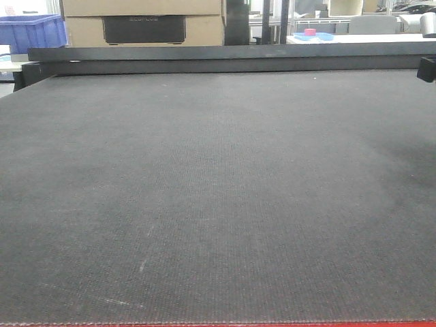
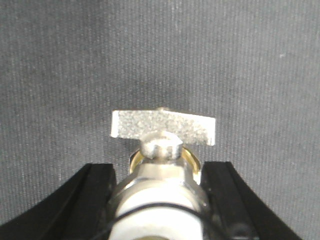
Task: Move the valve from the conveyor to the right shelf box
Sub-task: 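Close both grippers around the white valve bodies, then lift both held valves off the conveyor belt, then drive the base to the shelf of blue boxes holding both valves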
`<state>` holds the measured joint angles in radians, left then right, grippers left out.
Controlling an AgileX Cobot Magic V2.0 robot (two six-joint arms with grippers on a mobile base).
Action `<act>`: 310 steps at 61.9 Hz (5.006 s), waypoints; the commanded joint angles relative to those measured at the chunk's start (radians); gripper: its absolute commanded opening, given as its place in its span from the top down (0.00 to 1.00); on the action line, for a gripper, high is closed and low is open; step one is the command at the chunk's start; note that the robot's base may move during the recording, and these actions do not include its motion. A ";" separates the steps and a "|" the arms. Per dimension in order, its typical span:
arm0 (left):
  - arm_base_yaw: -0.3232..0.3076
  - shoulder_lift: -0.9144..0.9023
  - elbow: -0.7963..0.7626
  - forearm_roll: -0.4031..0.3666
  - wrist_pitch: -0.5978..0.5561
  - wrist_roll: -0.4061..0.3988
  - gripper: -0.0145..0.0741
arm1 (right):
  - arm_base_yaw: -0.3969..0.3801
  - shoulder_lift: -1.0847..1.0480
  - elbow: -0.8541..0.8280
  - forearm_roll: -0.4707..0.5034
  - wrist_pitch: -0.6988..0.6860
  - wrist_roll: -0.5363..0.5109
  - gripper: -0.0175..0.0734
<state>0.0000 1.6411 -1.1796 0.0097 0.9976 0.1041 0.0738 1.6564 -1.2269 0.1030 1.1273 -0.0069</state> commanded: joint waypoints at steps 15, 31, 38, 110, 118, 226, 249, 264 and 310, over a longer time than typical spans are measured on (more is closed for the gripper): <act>0.002 -0.025 -0.039 -0.010 0.063 0.002 0.96 | -0.004 -0.111 0.000 0.012 -0.021 0.000 0.99; -0.007 -0.183 -0.042 -0.038 -0.030 0.002 0.96 | -0.004 -0.279 0.003 0.012 -0.098 0.000 0.99; -0.007 -0.264 -0.042 -0.041 -0.076 0.002 0.96 | -0.004 -0.342 0.027 0.012 -0.132 0.000 0.99; -0.007 -0.946 0.310 -0.135 -0.388 -0.057 0.96 | -0.004 -0.878 0.423 0.012 -0.687 -0.001 0.99; -0.007 -0.946 0.310 -0.136 -0.395 -0.057 0.96 | -0.004 -0.878 0.423 0.012 -0.687 -0.001 0.99; -0.007 -0.946 0.310 -0.136 -0.397 -0.057 0.96 | -0.004 -0.878 0.423 0.012 -0.690 -0.001 0.99; -0.007 -0.946 0.310 -0.136 -0.397 -0.057 0.96 | -0.004 -0.878 0.423 0.012 -0.690 -0.001 0.99; -0.007 -0.946 0.310 -0.136 -0.397 -0.057 0.96 | -0.004 -0.878 0.423 0.012 -0.690 -0.001 0.99; -0.007 -0.946 0.310 -0.136 -0.397 -0.057 0.96 | -0.004 -0.878 0.423 0.012 -0.690 -0.001 0.99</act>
<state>-0.0030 0.7031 -0.8632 -0.1131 0.6513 0.0526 0.0738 0.7911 -0.7961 0.1195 0.5081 -0.0069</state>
